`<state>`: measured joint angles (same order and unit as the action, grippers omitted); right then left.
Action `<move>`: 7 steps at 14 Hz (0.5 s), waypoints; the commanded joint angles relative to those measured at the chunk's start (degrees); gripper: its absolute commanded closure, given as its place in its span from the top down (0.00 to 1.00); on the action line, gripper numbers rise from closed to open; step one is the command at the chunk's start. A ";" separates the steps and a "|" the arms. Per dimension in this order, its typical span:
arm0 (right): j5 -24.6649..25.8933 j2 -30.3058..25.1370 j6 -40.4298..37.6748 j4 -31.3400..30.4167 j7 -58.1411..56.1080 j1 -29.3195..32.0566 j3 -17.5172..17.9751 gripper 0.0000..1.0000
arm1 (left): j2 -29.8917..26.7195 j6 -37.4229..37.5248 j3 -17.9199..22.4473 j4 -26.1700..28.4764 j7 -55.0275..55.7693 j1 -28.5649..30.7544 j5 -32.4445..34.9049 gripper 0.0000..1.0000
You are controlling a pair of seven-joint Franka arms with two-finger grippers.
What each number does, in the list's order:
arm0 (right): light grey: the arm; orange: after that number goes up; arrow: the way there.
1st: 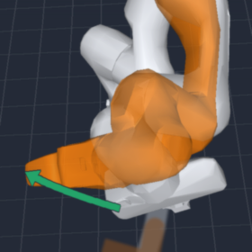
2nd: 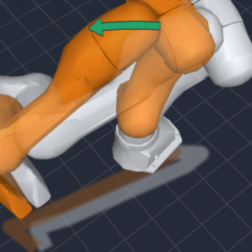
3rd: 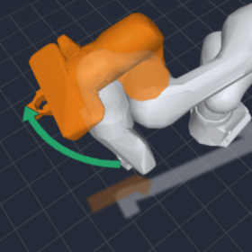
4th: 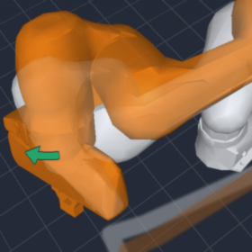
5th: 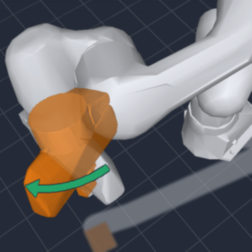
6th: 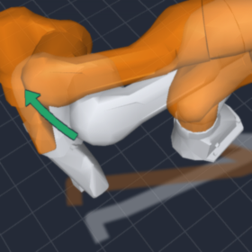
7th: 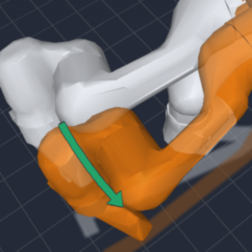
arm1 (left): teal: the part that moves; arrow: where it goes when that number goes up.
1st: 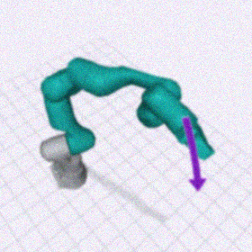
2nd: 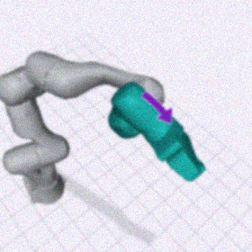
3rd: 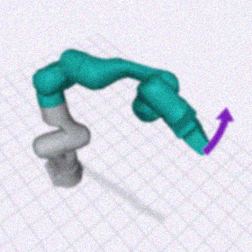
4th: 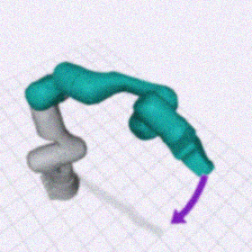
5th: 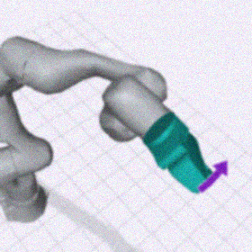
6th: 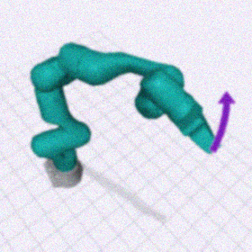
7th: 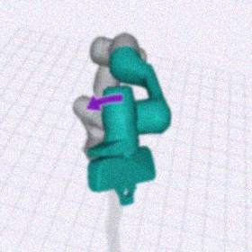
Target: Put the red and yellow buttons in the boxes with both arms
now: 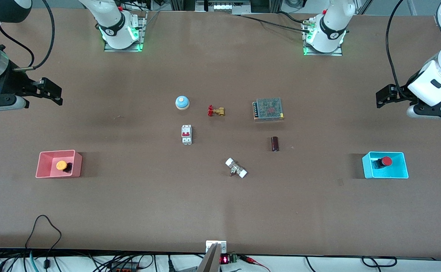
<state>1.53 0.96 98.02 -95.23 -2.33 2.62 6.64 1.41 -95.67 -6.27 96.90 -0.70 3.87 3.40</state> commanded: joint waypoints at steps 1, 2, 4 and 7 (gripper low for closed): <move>0.49 -0.09 -2.56 1.62 0.66 -0.51 -0.31 1.00 | -1.05 0.66 -0.41 0.57 -0.97 0.44 -0.06 1.00; 0.41 0.00 -3.61 1.98 0.83 -0.51 -0.22 1.00 | -1.05 0.66 -0.41 0.57 -0.97 0.44 -0.06 1.00; 0.32 0.00 -4.33 2.07 5.02 -0.51 -0.22 1.00 | -1.05 0.75 -0.41 0.57 -0.97 0.44 -0.06 1.00; 0.58 0.00 -4.41 2.07 6.81 -0.34 -0.22 1.00 | -1.05 0.75 -0.41 0.57 -0.97 0.44 -0.15 1.00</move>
<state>1.53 0.96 94.99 -94.17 2.93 2.62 6.63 1.40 -95.61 -6.27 96.90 -0.70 3.87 3.40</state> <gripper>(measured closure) 0.000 0.000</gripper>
